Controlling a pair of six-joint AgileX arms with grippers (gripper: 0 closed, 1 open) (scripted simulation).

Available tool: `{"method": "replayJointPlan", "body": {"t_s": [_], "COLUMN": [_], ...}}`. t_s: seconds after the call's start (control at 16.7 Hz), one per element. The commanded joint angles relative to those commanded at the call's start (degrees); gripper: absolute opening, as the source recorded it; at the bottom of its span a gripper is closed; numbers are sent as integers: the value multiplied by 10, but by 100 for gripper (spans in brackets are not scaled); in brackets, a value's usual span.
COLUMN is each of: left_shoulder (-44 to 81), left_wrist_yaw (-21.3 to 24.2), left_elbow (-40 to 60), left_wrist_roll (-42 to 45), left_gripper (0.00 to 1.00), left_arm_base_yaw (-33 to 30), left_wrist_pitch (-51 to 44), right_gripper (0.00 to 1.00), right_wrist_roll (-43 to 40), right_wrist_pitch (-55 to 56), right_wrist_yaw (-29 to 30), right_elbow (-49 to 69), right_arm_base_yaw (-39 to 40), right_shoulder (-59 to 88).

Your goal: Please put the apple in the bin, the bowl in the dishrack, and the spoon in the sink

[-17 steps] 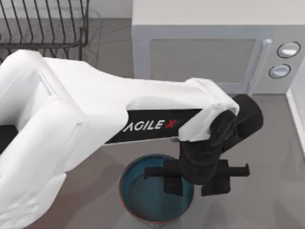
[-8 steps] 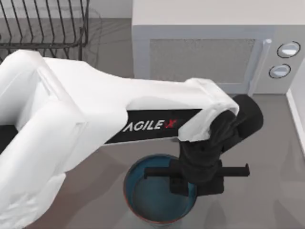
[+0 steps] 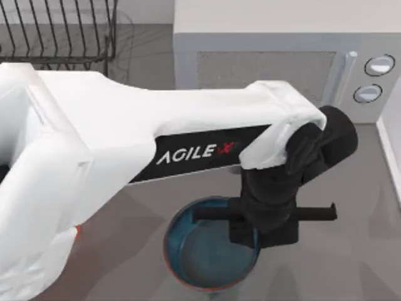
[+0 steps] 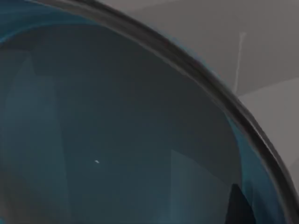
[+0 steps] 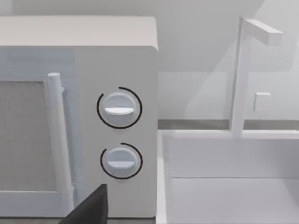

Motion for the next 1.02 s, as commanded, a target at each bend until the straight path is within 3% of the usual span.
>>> {"method": "replayJointPlan", "body": {"t_s": [0.3, 0.72, 1.02], "left_shoulder": [-26, -36, -127], "left_wrist_yaw": [0, 1, 24], "left_elbow": [93, 103, 58], "left_wrist_roll": [-3, 5, 112], "left_gripper": [0, 0, 0], "left_arm_base_yaw": [2, 10, 132], "left_wrist_pitch": [-125, -133, -43], "right_gripper": [100, 100, 100], "right_wrist_roll": [0, 0, 0], "right_wrist_pitch": [0, 0, 0], "right_wrist_yaw": [0, 0, 0], "right_elbow": [0, 0, 0], "right_arm_base_yaw": [0, 0, 0], "right_shoulder": [0, 0, 0]}}
